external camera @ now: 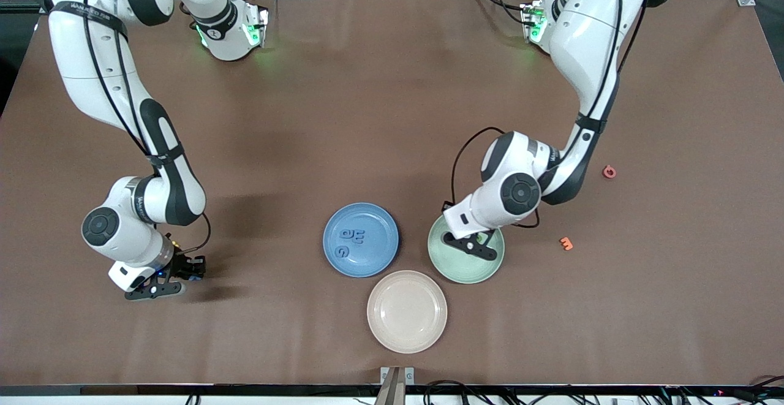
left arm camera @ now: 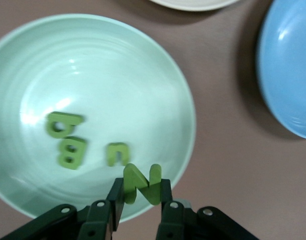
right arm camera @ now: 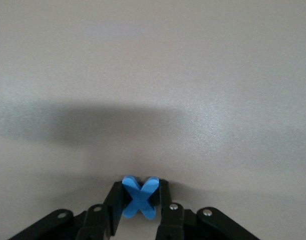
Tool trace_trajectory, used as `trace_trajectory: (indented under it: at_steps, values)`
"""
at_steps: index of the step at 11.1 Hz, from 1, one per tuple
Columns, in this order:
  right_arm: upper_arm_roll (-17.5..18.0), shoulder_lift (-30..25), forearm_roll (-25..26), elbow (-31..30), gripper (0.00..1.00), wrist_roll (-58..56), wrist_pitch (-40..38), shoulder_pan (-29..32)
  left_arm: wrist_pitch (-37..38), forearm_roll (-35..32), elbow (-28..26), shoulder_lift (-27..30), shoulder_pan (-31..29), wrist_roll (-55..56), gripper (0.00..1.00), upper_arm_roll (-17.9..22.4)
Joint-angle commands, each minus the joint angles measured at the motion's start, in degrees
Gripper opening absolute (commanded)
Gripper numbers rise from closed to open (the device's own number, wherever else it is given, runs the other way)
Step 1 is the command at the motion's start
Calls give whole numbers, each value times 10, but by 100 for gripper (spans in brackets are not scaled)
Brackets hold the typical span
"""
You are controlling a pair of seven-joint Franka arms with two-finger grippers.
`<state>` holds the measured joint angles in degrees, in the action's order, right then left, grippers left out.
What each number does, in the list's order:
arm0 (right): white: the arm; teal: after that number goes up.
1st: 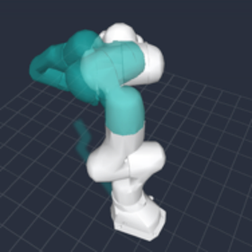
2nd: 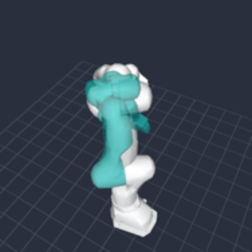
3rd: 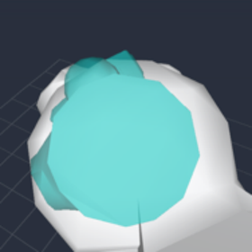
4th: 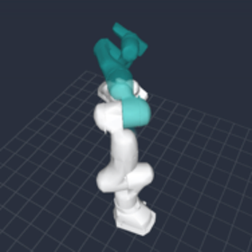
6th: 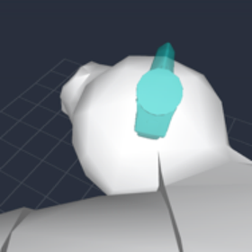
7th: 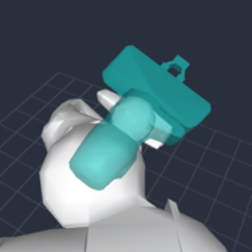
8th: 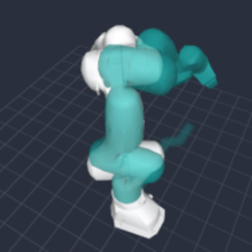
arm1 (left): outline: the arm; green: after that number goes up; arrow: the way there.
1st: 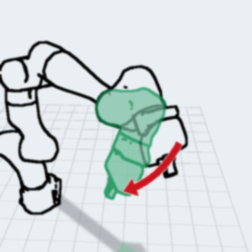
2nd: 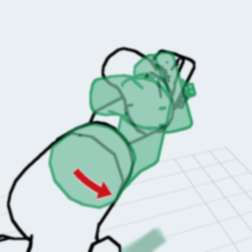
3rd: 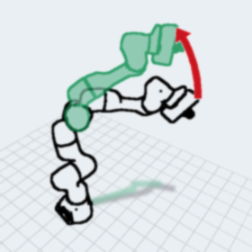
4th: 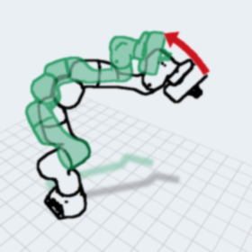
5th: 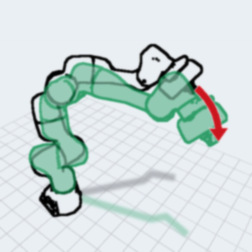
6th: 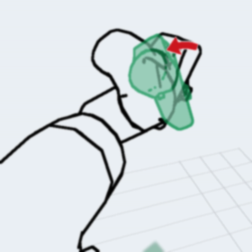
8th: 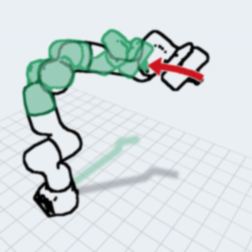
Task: Sort letters by color into matching plates
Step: 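Put N in green plate while the right gripper puts X in blue plate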
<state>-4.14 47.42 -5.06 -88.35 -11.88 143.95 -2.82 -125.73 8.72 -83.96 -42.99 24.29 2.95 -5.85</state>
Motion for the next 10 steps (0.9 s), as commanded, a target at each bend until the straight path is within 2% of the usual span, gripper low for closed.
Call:
trace_trajectory:
  at_steps: [1,7,10]
  values:
    - [7,-7,7,-17,24,8,12,3,7,-18,13,-4,8,26,0,-5]
    - [7,-43,6,-16,22,32,-30,-2,-54,-37,23,-31,3,21,0,-1]
    - [25,-60,-1,-14,22,126,-46,-30,-54,-37,26,-31,-1,-14,0,1]
